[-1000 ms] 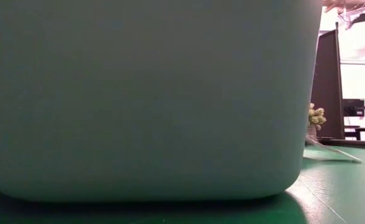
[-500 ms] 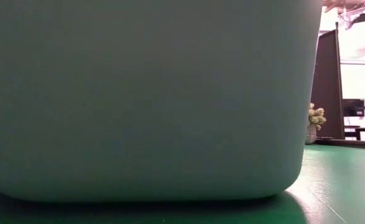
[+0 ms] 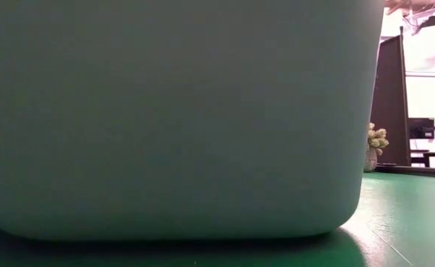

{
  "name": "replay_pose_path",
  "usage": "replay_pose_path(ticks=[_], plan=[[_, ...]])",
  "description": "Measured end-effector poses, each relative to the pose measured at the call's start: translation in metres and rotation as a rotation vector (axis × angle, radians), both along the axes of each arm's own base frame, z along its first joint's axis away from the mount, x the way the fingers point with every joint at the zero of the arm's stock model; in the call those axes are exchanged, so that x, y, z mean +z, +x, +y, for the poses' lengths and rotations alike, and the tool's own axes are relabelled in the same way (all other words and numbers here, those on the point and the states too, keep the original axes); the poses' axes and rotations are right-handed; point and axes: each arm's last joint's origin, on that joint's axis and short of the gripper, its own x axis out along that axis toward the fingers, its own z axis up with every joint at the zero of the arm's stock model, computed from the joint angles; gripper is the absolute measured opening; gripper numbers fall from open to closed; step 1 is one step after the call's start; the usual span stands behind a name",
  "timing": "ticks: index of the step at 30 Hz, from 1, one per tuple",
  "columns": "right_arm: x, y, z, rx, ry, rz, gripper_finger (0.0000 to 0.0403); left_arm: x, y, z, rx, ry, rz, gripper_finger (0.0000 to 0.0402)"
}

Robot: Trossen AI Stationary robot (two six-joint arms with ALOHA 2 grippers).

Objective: Sort towels by color in basket
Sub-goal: Put the bottom black towel into the orange bin

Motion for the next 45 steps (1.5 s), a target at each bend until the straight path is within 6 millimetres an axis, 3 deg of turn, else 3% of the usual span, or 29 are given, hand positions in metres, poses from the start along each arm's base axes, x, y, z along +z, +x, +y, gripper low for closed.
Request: replay_pose_path(ticks=[7,9,14,21,27,38,41,45], plan=[[0.063,-0.004,0.031,0.326,0.042,-0.221,0.0019,-0.024,0.015,0.003,0.297,-0.063,0.375,0.0057],[0.077,-0.007,0.039,0.368,0.014,-0.283,0.0019,-0.035,0.020,0.001,0.290,-0.056,0.484,0.0078],[0.102,-0.009,0.034,0.394,-0.001,-0.389,0.0021,-0.052,0.034,-0.012,0.110,0.038,0.638,0.0131],[0.104,-0.004,0.027,0.466,0.048,-0.448,0.0021,-0.062,0.053,-0.028,0.052,0.137,0.702,0.0214],[0.084,0.011,0.027,0.469,0.038,-0.435,0.0021,-0.068,0.072,-0.036,0.118,0.167,0.723,0.0258],[0.077,0.022,0.023,0.393,-0.040,-0.487,0.0024,-0.079,0.099,-0.043,0.161,0.178,0.769,0.0257],[0.076,0.023,0.021,0.388,-0.048,-0.471,0.0025,-0.079,0.103,-0.045,0.171,0.195,0.754,0.0223],[0.074,0.022,0.019,0.370,-0.050,-0.446,0.0032,-0.077,0.104,-0.045,0.185,0.205,0.720,0.0127]])
